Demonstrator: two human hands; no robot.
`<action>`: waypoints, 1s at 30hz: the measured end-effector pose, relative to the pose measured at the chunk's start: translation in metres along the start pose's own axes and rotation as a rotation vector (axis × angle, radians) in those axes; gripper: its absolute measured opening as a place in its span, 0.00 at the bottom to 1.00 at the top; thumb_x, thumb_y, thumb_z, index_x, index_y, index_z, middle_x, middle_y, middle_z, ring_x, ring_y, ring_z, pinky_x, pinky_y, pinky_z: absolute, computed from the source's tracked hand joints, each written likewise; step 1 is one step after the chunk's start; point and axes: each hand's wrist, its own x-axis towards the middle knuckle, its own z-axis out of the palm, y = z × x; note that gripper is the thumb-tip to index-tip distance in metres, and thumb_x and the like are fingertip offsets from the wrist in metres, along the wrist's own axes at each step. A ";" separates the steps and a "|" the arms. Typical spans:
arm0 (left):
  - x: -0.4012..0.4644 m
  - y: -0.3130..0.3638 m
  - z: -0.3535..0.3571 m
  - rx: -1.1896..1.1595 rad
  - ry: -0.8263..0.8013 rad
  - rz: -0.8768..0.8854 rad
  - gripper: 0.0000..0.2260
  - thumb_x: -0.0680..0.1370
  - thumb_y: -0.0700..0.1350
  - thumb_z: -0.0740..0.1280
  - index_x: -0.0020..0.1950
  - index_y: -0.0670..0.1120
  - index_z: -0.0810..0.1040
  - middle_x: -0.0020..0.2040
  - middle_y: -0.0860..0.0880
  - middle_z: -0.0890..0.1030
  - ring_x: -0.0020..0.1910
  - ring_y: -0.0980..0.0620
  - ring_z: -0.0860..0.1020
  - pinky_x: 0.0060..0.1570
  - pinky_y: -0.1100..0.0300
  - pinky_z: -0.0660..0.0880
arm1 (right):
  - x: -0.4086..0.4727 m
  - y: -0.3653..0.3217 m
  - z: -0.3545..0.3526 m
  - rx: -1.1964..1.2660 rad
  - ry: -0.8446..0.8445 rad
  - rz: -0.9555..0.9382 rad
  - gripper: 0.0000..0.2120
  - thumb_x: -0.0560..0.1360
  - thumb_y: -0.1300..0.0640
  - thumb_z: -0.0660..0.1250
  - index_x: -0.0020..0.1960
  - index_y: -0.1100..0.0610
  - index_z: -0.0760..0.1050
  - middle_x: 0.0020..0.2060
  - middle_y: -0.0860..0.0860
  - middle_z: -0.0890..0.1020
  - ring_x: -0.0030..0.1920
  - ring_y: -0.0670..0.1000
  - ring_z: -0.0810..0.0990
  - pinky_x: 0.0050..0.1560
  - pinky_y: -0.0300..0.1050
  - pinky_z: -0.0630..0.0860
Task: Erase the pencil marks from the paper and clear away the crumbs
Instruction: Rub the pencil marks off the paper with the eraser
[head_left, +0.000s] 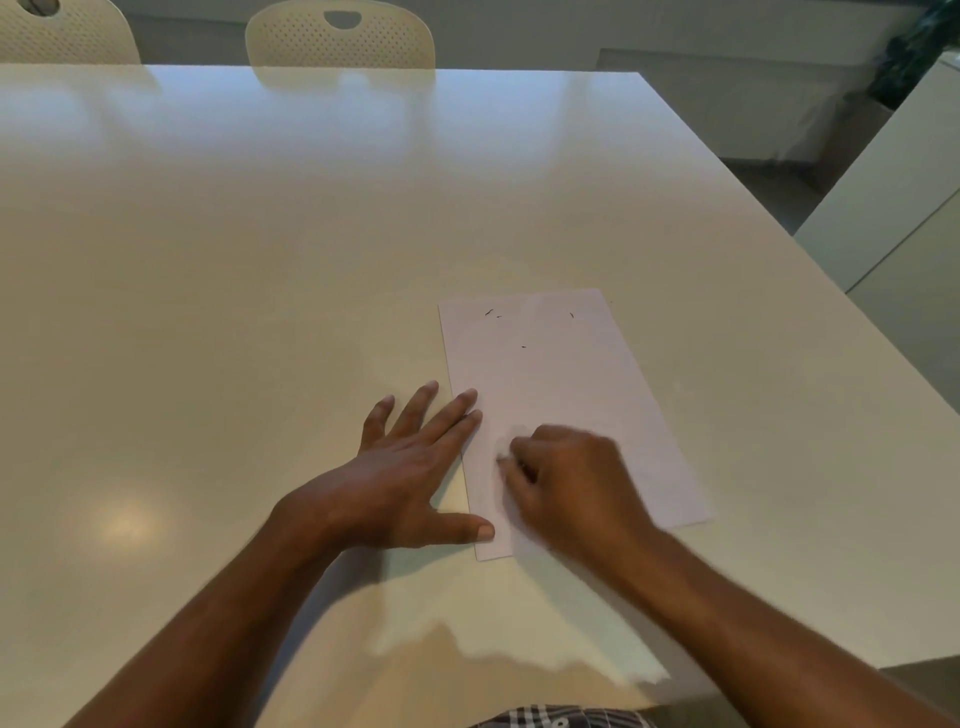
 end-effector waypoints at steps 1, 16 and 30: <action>0.000 0.000 0.000 0.005 -0.005 0.000 0.52 0.69 0.80 0.52 0.80 0.53 0.34 0.75 0.60 0.24 0.71 0.56 0.20 0.74 0.43 0.30 | -0.009 -0.011 0.003 0.039 -0.074 -0.039 0.12 0.75 0.53 0.67 0.34 0.53 0.77 0.28 0.47 0.74 0.28 0.49 0.73 0.29 0.43 0.70; 0.001 0.000 0.000 0.010 -0.017 0.002 0.51 0.71 0.79 0.53 0.80 0.53 0.32 0.74 0.60 0.22 0.71 0.54 0.19 0.74 0.43 0.29 | 0.016 0.018 -0.004 -0.087 0.008 0.038 0.13 0.74 0.51 0.66 0.33 0.54 0.77 0.28 0.47 0.74 0.30 0.54 0.76 0.30 0.43 0.69; 0.001 0.000 0.000 0.010 -0.029 0.001 0.50 0.72 0.78 0.54 0.79 0.54 0.30 0.74 0.59 0.21 0.70 0.54 0.18 0.73 0.43 0.27 | 0.020 0.016 -0.004 -0.121 0.054 0.070 0.12 0.74 0.53 0.66 0.33 0.55 0.77 0.28 0.49 0.73 0.29 0.55 0.76 0.29 0.43 0.68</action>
